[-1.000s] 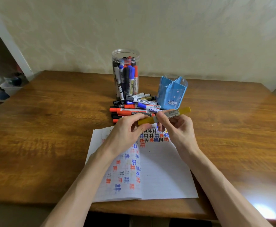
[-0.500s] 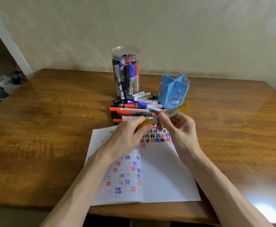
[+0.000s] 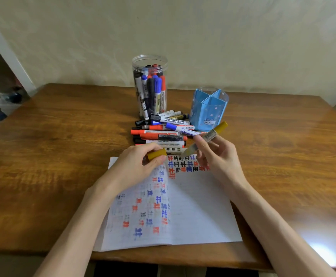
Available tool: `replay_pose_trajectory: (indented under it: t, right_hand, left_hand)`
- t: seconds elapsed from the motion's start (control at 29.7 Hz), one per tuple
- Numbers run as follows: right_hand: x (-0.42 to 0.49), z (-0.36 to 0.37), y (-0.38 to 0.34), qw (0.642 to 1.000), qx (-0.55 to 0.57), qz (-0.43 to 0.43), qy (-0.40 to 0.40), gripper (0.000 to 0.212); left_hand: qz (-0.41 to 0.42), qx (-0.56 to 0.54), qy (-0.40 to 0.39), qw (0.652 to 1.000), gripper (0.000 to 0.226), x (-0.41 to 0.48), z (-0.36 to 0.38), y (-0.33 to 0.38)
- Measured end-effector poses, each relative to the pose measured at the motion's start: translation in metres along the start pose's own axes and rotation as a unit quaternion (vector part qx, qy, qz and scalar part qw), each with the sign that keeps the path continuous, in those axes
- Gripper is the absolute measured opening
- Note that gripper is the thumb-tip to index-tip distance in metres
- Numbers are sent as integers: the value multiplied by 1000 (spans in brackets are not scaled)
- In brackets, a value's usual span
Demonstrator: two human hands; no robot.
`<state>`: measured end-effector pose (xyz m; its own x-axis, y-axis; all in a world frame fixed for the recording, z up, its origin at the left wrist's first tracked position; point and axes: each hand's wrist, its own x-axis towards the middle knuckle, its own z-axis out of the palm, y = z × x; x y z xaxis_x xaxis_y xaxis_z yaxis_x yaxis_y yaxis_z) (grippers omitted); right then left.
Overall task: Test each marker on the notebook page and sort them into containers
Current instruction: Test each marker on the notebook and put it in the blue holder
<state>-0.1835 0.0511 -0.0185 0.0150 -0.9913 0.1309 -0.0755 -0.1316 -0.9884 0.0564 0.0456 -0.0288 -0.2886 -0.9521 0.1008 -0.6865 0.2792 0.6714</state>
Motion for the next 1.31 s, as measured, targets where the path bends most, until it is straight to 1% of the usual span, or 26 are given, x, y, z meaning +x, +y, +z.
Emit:
replay_pose_trajectory:
  t: [0.1, 0.17, 0.27, 0.34, 0.47, 0.67, 0.81, 0.98, 1.14, 1.24, 1.31]
  right_hand:
    - [-1, 1, -5, 998, -22, 52, 22, 18]
    - [-4, 0, -7, 996, -32, 71, 31, 15]
    - [-15, -1, -3, 995, -42, 82, 35, 22]
    - [-20, 1, 2, 994, -59, 79, 38, 23]
    - [-25, 4, 7, 993, -97, 47, 46, 14]
    - [-25, 9, 9, 992, -117, 31, 37, 9]
    - [-24, 8, 13, 989, -138, 16, 41, 13]
    - [-23, 7, 16, 985, -166, 15, 48, 17]
    - [-23, 6, 14, 987, -139, 32, 72, 16]
    - [-25, 7, 12, 991, -124, 24, 48, 16]
    - [-25, 8, 12, 990, -135, 16, 32, 16]
  left_hand:
    - [-3, 49, -4, 999, 15, 7, -4, 6]
    - [4, 62, -3, 998, 14, 11, -5, 10]
    - [26, 11, 33, 999, 19, 9, 1, 12]
    - [44, -22, 57, 997, 24, 6, 6, 10]
    - [73, -33, 85, 993, 33, 2, 10, 4]
    - [88, -18, 106, 990, 34, -1, 13, 2]
    - [87, 2, 106, 991, 37, -2, 15, 3]
    - [89, 12, 101, 991, 36, -2, 16, 0]
    - [84, 23, 95, 992, 40, -2, 16, -2]
    - [83, 25, 92, 992, 35, -1, 16, -3]
    - [85, 28, 93, 992, 34, -1, 17, -4]
